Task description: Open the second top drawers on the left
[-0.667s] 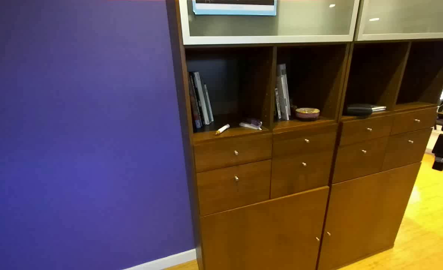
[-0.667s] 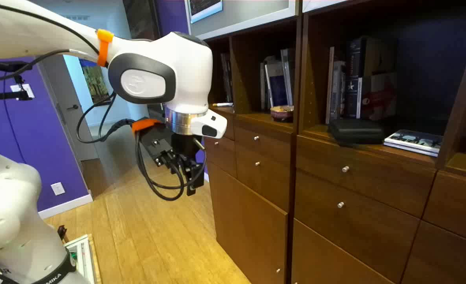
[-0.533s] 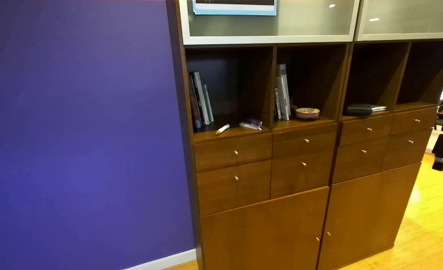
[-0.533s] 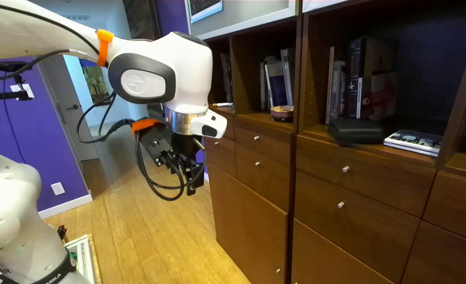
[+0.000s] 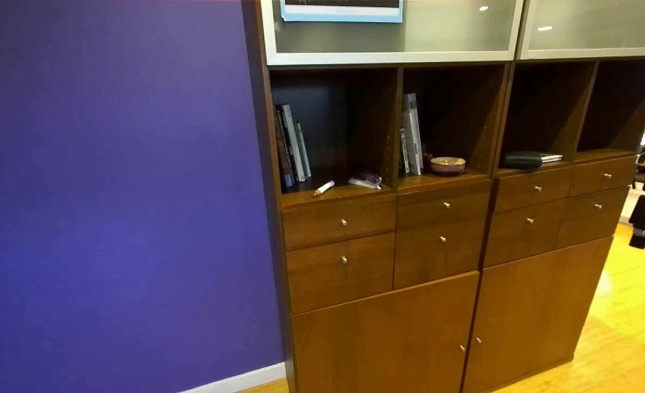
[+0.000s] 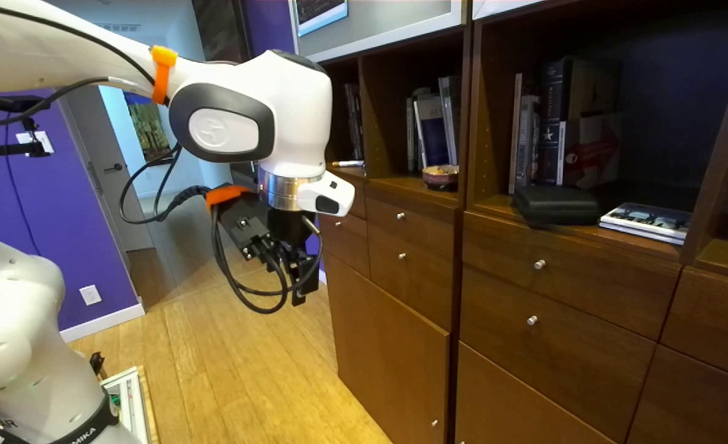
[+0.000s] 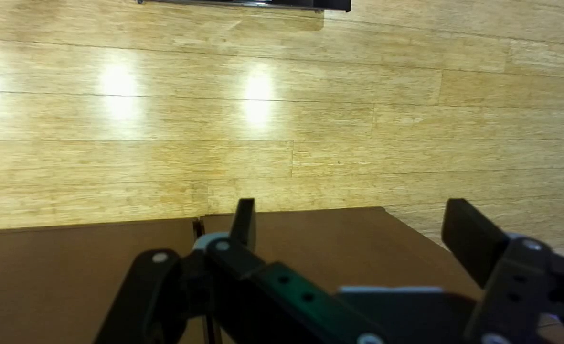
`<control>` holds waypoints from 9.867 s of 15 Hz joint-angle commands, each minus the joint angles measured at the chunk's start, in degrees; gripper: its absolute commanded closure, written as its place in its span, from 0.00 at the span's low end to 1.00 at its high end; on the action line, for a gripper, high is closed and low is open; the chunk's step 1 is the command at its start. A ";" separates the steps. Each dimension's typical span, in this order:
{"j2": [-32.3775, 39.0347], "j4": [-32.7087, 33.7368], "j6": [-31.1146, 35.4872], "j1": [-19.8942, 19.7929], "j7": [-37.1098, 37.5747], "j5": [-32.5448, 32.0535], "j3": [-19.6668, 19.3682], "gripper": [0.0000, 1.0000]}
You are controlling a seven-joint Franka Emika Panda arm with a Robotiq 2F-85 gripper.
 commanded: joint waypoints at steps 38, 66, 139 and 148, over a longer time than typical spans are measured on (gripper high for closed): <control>27.58 19.66 14.83 17.50 39.66 6.60 37.30 0.00; 60.43 52.05 32.39 29.63 65.32 -12.45 24.89 0.00; 47.13 36.74 30.17 25.63 66.09 -12.90 28.77 0.00; 45.10 38.58 13.23 23.68 58.13 -0.84 32.08 0.00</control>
